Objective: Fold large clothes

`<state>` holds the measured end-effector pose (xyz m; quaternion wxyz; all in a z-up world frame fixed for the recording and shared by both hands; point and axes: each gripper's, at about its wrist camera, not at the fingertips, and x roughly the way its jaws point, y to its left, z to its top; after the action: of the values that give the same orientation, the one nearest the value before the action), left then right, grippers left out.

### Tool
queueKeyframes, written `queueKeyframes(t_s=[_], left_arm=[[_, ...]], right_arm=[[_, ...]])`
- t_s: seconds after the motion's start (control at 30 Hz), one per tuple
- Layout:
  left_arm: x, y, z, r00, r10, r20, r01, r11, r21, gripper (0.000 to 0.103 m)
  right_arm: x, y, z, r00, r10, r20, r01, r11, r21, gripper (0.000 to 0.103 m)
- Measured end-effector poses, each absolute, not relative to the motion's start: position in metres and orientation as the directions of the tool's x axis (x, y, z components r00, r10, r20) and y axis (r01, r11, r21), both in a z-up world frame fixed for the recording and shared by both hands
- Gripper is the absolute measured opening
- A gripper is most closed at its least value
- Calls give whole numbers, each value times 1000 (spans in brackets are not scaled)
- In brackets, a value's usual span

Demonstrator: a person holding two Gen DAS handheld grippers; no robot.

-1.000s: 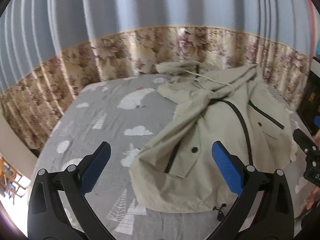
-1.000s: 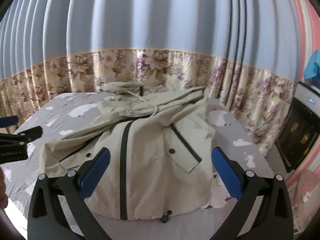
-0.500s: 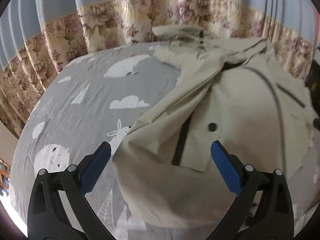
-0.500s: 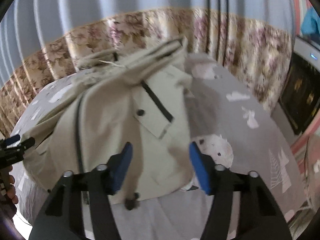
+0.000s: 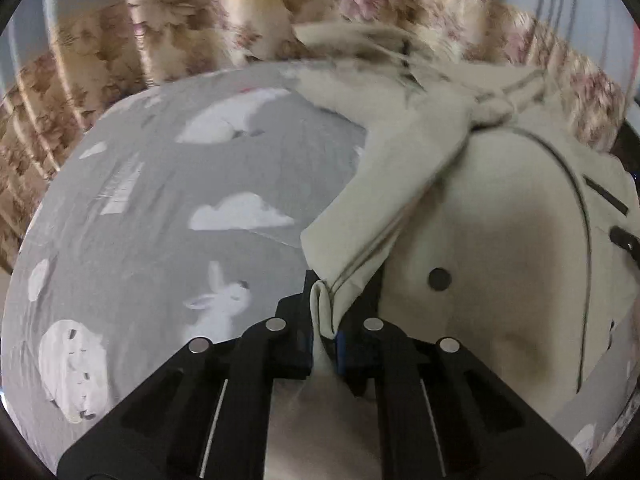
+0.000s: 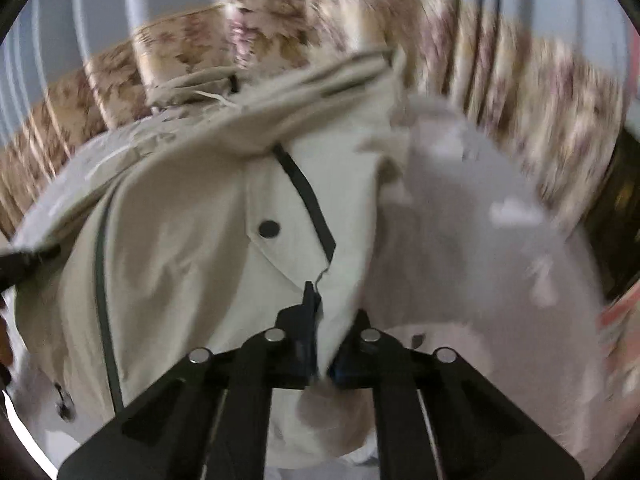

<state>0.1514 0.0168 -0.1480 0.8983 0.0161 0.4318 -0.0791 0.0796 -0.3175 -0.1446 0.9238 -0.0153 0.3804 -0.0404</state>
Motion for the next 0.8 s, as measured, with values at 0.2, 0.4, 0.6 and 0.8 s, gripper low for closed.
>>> queueKeyframes(t_s=[0.2, 0.4, 0.6, 0.8], left_arm=[[130, 53, -126, 655, -120, -746, 85, 993, -85, 8], [101, 104, -129, 620, -169, -766, 50, 983, -176, 9], [82, 106, -148, 606, -60, -793, 21, 998, -59, 56], [66, 123, -108, 672, -10, -741, -12, 1000, -24, 92]], right_arm=[[29, -283, -109, 717, -160, -678, 26, 979, -204, 5], [17, -275, -152, 586, -150, -796, -18, 980, -197, 12], [2, -318, -136, 582, -42, -812, 30, 999, -30, 42], [16, -364, -78, 727, -160, -668, 163, 985, -58, 53]])
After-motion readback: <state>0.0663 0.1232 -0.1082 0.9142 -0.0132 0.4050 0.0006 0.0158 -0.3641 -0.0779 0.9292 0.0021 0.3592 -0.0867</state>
